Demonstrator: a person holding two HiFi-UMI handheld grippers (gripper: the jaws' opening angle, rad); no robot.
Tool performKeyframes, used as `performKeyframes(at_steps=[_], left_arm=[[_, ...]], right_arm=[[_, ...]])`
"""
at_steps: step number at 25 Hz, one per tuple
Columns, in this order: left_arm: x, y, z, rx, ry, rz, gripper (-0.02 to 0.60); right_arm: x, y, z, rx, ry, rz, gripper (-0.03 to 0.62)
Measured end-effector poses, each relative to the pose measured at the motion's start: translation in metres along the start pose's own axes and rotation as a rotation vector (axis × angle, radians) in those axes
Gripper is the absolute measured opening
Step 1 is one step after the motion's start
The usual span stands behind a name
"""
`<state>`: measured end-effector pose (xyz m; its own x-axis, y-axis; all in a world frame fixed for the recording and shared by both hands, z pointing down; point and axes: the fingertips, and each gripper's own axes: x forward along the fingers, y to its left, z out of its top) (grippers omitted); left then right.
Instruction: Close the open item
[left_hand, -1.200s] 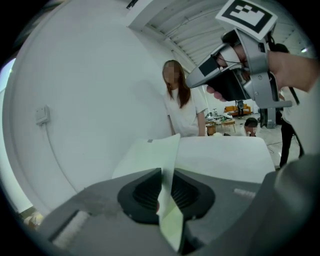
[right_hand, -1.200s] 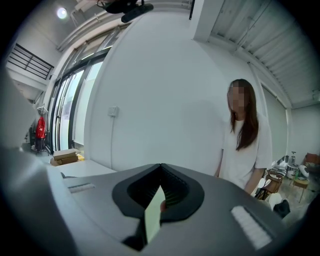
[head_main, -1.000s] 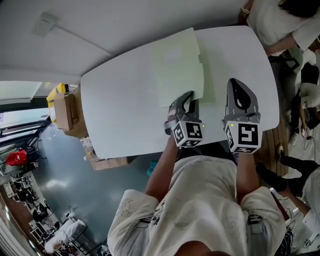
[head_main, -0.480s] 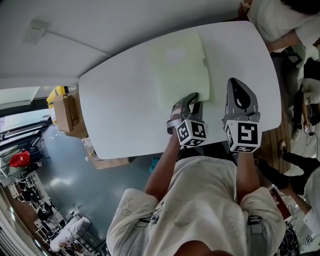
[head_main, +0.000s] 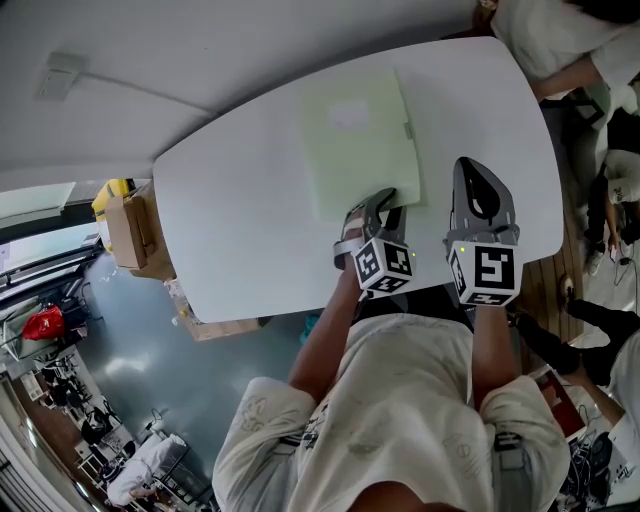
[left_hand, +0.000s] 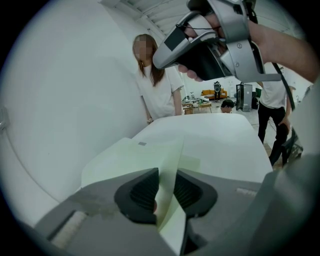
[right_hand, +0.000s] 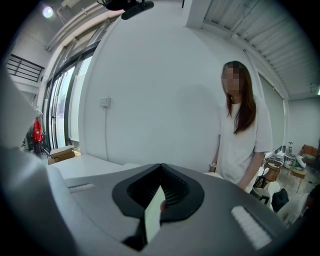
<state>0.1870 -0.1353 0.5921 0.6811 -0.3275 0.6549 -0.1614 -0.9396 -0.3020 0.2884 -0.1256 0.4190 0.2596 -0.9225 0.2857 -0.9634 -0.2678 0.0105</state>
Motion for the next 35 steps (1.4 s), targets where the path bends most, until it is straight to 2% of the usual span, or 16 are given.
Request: performKeyframes(at_steps=[14,29,35], left_arm=[[0.007,-0.013,-0.007,0.027,0.042,-0.090,0.115],[0.008,-0.026,-0.012,0.025,0.078,-0.307,0.170],[0.007,-0.027,-0.014,0.032,0.082,-0.324,0.176]], right_arm=[[0.002,-0.010,-0.005,0.018,0.002,-0.010,0.002],[0.009,-0.018,-0.003,0.026,-0.004,-0.009,0.002],[0.018,-0.013,-0.008,0.017,0.011,0.007,0.002]])
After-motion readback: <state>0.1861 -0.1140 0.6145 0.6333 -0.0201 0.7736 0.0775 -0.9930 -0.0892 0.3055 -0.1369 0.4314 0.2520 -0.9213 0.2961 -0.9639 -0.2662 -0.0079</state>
